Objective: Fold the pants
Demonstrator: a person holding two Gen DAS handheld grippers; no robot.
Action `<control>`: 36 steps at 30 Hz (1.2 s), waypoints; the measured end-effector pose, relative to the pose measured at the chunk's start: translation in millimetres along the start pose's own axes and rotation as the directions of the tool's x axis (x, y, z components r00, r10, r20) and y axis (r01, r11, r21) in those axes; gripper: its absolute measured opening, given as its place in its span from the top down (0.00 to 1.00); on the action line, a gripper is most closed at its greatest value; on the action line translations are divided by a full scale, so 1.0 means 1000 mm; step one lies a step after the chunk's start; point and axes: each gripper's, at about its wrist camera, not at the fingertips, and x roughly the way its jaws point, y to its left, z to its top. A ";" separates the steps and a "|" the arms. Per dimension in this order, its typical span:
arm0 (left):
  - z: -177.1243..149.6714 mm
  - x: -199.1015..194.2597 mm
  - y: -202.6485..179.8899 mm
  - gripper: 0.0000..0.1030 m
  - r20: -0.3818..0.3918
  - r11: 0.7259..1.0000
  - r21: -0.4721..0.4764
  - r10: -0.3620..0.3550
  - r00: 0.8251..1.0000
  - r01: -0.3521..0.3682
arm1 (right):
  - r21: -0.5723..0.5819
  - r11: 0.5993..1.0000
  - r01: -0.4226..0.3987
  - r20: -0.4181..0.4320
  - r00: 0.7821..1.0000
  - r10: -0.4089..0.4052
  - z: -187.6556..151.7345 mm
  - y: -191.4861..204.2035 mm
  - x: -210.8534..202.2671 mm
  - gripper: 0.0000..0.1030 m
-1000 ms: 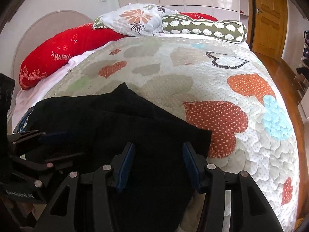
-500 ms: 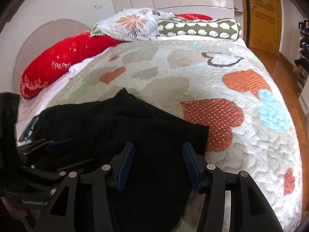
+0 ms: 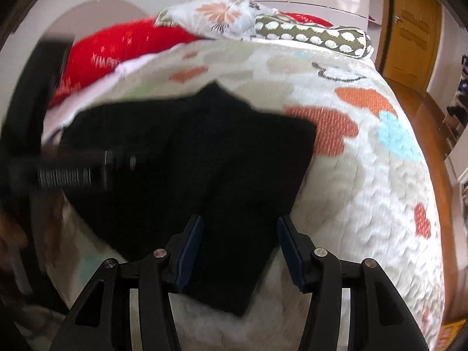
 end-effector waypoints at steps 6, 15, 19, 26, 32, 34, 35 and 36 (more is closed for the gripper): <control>-0.001 0.000 -0.001 0.20 0.005 1.000 -0.005 0.011 1.000 -0.011 | 0.021 1.000 -0.014 0.034 0.999 0.013 0.006 -0.003 -0.019 0.47; -0.003 -0.001 0.000 0.20 0.017 1.000 -0.007 -0.001 1.000 0.001 | 0.040 0.999 -0.012 0.021 1.000 0.011 0.017 0.001 0.004 0.46; -0.005 -0.002 0.001 0.20 0.035 1.000 -0.010 -0.011 0.999 0.012 | 0.047 0.999 -0.005 0.015 1.000 0.004 0.009 0.001 0.007 0.45; -0.007 -0.003 0.001 0.19 0.053 1.000 -0.023 -0.011 0.999 0.012 | 0.067 0.998 -0.008 0.036 0.999 0.005 0.011 -0.002 -0.003 0.41; -0.007 -0.007 0.004 0.18 0.050 0.998 -0.045 -0.029 0.998 0.031 | 0.062 0.998 -0.016 0.008 1.000 0.016 0.016 -0.002 0.006 0.37; -0.006 -0.013 0.007 0.18 0.051 0.997 -0.066 -0.027 0.998 0.031 | 0.052 0.999 -0.010 0.036 0.999 0.008 0.022 0.000 -0.003 0.37; -0.006 -0.015 0.008 0.18 0.053 0.997 -0.073 -0.023 0.998 0.026 | 0.044 0.999 -0.010 0.048 0.999 0.008 0.026 0.002 -0.006 0.37; -0.005 -0.020 0.010 0.18 0.058 0.997 -0.078 -0.015 0.998 0.019 | 0.039 0.999 -0.014 0.060 0.998 0.011 0.030 0.003 -0.009 0.37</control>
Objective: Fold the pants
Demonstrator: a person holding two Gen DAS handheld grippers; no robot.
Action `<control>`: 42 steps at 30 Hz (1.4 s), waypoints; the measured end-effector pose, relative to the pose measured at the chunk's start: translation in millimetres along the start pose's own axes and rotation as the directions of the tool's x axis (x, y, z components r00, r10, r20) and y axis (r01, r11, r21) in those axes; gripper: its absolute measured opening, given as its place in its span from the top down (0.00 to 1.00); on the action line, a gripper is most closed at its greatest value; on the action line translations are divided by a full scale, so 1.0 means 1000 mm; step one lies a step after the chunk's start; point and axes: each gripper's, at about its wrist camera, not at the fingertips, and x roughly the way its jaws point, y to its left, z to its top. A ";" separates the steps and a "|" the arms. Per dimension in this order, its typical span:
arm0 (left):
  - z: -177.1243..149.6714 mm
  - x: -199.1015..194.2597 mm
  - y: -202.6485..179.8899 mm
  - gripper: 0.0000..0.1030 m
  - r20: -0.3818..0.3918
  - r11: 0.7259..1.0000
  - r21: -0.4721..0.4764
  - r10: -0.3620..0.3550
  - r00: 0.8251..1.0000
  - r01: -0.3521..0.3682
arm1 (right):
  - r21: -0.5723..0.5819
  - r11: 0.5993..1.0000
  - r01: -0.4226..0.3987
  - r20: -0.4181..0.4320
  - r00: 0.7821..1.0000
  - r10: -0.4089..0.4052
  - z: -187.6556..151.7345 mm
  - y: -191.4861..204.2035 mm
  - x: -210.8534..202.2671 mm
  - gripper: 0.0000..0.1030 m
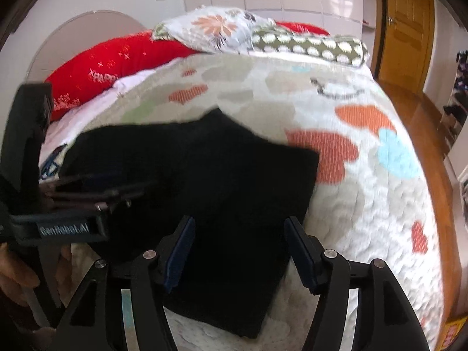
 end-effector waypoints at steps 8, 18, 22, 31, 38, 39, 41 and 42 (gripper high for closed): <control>0.004 -0.030 0.019 0.18 0.042 0.999 -0.007 0.054 0.998 -0.053 | -0.039 0.999 -0.034 0.014 0.999 0.035 0.028 0.023 0.016 0.37; -0.002 -0.057 0.062 0.18 0.051 0.991 -0.101 0.097 0.994 -0.092 | -0.106 0.991 -0.077 -0.063 0.996 0.070 0.036 0.058 0.060 0.34; -0.007 -0.063 0.079 0.18 0.045 0.984 -0.145 0.112 0.993 -0.104 | -0.119 0.989 -0.083 -0.016 0.997 0.081 0.051 0.066 0.046 0.34; -0.037 -0.083 0.131 0.16 0.036 0.945 -0.310 0.123 0.992 -0.106 | -0.233 0.949 -0.213 -0.014 0.976 0.216 0.084 0.121 0.058 0.27; -0.051 -0.076 0.165 0.16 0.013 0.889 -0.447 0.118 0.993 -0.100 | -0.353 0.901 -0.252 -0.070 0.968 0.243 0.104 0.175 0.090 0.22; -0.051 -0.075 0.166 0.16 0.016 0.887 -0.451 0.116 0.993 -0.097 | -0.371 0.892 -0.260 -0.081 0.965 0.248 0.106 0.183 0.095 0.21; -0.050 -0.071 0.164 0.15 0.018 0.887 -0.452 0.115 0.993 -0.095 | -0.412 0.870 -0.272 -0.100 0.962 0.253 0.110 0.198 0.104 0.21; -0.050 -0.070 0.165 0.15 0.020 0.887 -0.451 0.116 0.993 -0.095 | -0.435 0.858 -0.274 -0.107 0.961 0.253 0.112 0.205 0.110 0.21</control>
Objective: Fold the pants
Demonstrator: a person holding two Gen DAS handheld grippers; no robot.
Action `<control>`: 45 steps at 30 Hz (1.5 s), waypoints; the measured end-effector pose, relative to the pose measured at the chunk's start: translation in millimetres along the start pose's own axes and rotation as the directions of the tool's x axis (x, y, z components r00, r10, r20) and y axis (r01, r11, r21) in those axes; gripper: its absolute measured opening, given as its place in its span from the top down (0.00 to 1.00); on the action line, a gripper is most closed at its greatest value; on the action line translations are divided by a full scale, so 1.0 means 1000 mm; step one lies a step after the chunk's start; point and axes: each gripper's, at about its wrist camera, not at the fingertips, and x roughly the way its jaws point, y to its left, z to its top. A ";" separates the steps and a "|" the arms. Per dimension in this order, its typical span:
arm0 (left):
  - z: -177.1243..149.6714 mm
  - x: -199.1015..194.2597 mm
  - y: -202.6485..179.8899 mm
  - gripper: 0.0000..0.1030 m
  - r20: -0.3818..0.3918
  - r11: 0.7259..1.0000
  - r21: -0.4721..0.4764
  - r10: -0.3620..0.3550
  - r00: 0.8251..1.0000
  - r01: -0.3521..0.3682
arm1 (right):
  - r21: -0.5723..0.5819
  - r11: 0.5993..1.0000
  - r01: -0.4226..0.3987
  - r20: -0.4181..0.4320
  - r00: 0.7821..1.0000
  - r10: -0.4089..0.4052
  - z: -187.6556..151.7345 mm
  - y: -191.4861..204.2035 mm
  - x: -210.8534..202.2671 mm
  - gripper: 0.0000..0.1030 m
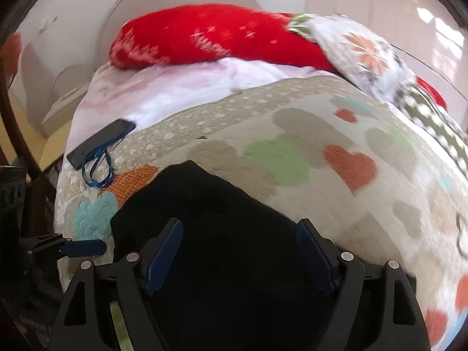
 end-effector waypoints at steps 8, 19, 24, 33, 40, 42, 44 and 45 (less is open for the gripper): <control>0.008 0.013 0.000 0.00 0.032 0.999 -0.038 -0.028 0.999 0.030 | -0.079 0.995 -0.052 -0.062 0.997 0.047 0.027 0.012 0.054 0.20; 0.017 -0.017 -0.008 0.71 0.156 0.998 0.033 -0.066 0.986 0.062 | 0.129 0.956 -0.265 -0.033 0.962 0.271 0.025 -0.012 0.052 0.70; 0.008 -0.058 -0.063 0.74 0.240 0.971 0.211 -0.163 0.957 0.113 | 0.124 0.939 -0.320 0.130 0.944 0.304 0.022 -0.040 -0.022 0.77; -0.044 -0.034 -0.184 0.74 0.014 0.790 0.503 -0.414 0.910 0.351 | 0.386 0.909 -0.155 0.276 0.960 0.046 -0.086 -0.140 -0.138 0.73; -0.059 -0.041 -0.194 0.58 -0.111 0.703 0.591 -0.415 0.903 0.396 | 0.654 0.753 -0.079 0.201 0.977 -0.072 -0.185 -0.182 -0.166 0.45; -0.048 -0.060 -0.184 0.27 -0.063 0.699 0.615 -0.417 0.907 0.364 | 0.670 0.730 -0.133 0.239 0.970 -0.043 -0.194 -0.176 -0.171 0.32; -0.035 -0.065 -0.173 0.21 -0.020 0.708 0.627 -0.403 0.915 0.325 | 0.673 0.706 -0.219 0.295 0.955 0.015 -0.197 -0.169 -0.172 0.29; -0.030 -0.063 -0.168 0.21 0.005 0.716 0.633 -0.382 0.924 0.293 | 0.675 0.694 -0.250 0.311 0.950 0.040 -0.199 -0.165 -0.170 0.23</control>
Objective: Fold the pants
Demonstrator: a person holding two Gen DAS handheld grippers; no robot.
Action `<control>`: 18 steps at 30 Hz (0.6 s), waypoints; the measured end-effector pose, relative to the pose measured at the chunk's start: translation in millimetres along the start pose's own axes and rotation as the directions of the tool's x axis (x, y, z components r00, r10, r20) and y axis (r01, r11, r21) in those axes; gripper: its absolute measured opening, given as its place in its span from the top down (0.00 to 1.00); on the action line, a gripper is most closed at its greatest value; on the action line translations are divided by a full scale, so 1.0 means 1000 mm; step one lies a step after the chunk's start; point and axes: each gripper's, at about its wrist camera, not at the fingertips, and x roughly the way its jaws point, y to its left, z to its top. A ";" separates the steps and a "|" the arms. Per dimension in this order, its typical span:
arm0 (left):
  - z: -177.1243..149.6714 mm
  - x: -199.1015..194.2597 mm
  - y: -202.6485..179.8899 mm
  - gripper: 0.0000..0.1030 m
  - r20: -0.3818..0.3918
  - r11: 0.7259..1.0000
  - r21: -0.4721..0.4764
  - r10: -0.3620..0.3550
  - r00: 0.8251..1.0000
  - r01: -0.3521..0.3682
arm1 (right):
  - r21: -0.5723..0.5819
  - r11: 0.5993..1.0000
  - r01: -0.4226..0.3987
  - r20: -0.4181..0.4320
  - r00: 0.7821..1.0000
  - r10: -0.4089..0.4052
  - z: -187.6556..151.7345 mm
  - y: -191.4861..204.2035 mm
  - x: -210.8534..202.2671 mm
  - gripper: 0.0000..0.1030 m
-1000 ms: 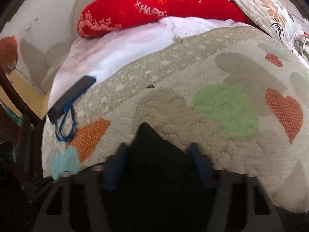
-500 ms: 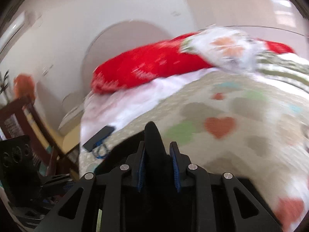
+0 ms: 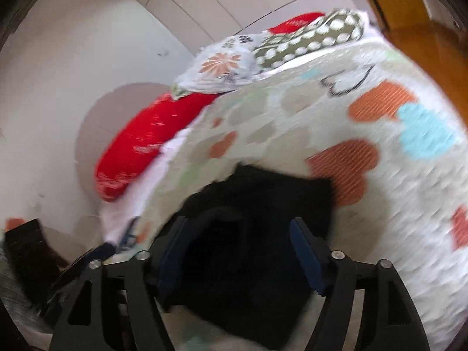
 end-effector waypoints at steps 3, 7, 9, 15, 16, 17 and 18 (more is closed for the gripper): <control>-0.010 0.022 0.018 0.21 -0.066 0.996 -0.003 0.093 0.993 -0.094 | 0.017 0.999 -0.028 -0.033 0.999 0.028 -0.007 0.007 0.016 0.18; -0.036 0.047 0.023 0.21 -0.156 0.996 -0.033 0.079 0.985 -0.085 | 0.091 0.996 -0.015 -0.061 0.998 0.021 -0.012 0.003 0.045 0.18; -0.045 0.050 0.021 0.21 -0.165 0.995 -0.022 0.089 0.982 -0.094 | 0.120 0.992 -0.041 -0.103 0.993 0.053 -0.017 0.003 0.059 0.17; -0.037 0.048 0.013 0.21 -0.154 0.997 -0.022 0.076 0.985 -0.080 | -0.032 0.999 -0.018 -0.105 0.994 0.015 -0.015 0.032 0.069 0.77; -0.032 0.044 0.010 0.21 -0.133 0.998 -0.024 0.056 0.989 -0.060 | -0.061 0.998 -0.026 -0.069 0.997 0.022 -0.010 0.038 0.057 0.77; -0.029 0.041 0.007 0.21 -0.116 0.999 -0.023 0.045 0.992 -0.048 | -0.105 0.994 -0.018 -0.027 1.000 0.016 -0.003 0.045 0.043 0.77; -0.026 0.038 0.004 0.21 -0.095 0.999 -0.019 0.036 0.995 -0.038 | -0.137 0.991 -0.007 0.000 1.000 0.007 0.001 0.049 0.034 0.77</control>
